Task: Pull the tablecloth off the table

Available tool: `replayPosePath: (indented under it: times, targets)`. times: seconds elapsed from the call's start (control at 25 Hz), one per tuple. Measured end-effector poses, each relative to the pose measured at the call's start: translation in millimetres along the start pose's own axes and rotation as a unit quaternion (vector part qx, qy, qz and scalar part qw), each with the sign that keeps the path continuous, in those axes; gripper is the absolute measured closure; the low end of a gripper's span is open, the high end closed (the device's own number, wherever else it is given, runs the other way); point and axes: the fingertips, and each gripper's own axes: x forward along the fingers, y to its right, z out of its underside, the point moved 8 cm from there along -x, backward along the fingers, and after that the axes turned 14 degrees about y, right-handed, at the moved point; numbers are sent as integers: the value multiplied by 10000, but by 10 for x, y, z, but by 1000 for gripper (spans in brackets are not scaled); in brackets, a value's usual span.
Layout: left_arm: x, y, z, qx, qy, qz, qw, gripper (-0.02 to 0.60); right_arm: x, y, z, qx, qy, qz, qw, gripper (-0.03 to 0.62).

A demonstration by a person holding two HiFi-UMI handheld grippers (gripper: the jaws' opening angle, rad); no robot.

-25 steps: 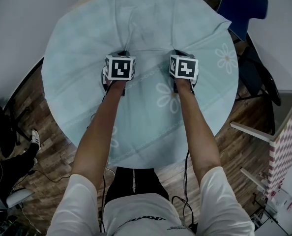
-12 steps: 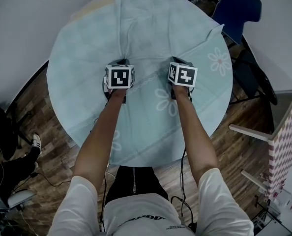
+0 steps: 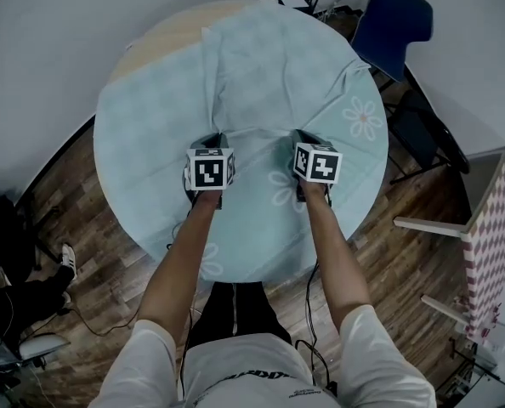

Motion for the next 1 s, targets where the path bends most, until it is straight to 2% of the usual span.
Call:
replayPosePath:
  times: [0.24,0.84,1.0]
  targets:
    - [-463,132,122,-52,24,78,10000,566,-473,-188,189,-176,-12,-105,9998,560]
    - [-1356,407,206,-140,119,367,9992,566,-1441,-352,397,333,107,-36,9994,560]
    - [-1637,464,261,-79,128,477,9987,566,-1714,-441,494,323,62,-106,9994,560]
